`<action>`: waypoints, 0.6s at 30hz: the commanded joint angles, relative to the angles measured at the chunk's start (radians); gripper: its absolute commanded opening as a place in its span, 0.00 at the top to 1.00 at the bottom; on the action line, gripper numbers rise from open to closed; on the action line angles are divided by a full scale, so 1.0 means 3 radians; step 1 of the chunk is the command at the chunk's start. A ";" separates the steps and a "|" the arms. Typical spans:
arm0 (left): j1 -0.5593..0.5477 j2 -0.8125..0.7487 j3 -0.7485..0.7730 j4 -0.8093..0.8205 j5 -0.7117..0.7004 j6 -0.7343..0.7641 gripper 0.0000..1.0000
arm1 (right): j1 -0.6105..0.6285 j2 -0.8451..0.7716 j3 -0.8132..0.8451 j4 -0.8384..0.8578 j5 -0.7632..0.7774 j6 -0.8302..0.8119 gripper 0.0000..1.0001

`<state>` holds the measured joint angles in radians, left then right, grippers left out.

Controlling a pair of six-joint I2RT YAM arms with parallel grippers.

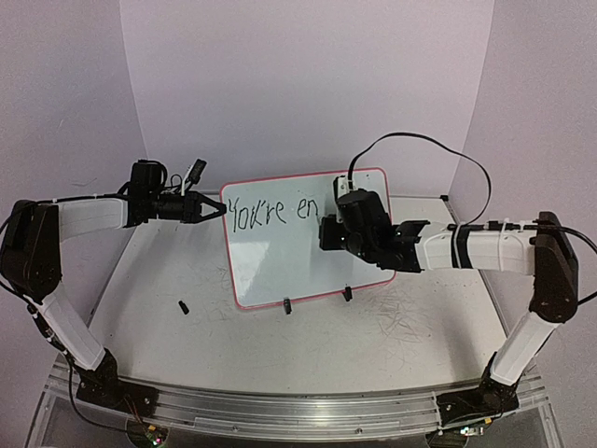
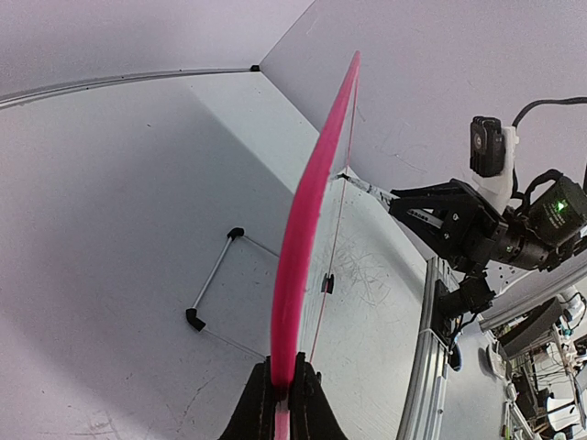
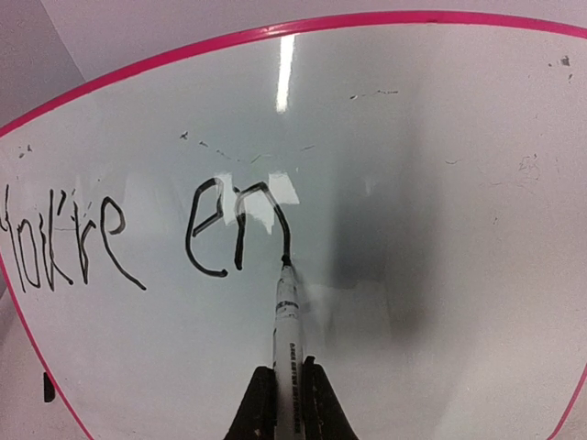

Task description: Write a sentence on the whiteboard

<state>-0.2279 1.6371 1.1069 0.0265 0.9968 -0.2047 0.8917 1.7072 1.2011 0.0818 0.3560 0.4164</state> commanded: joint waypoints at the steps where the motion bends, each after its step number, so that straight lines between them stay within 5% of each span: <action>1: -0.0083 -0.0050 0.0116 -0.0056 0.0038 0.0063 1.00 | -0.0017 -0.0143 0.0050 -0.0172 -0.0045 -0.0018 1.00; 18: -0.0080 -0.0078 0.0109 -0.0058 0.0037 0.0069 1.00 | -0.0191 -0.0196 0.0159 0.0124 -0.0142 -0.0150 1.00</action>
<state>-0.2283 1.6371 1.1069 0.0269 1.0004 -0.2028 0.8428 1.6413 1.2022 0.0627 0.3203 0.3936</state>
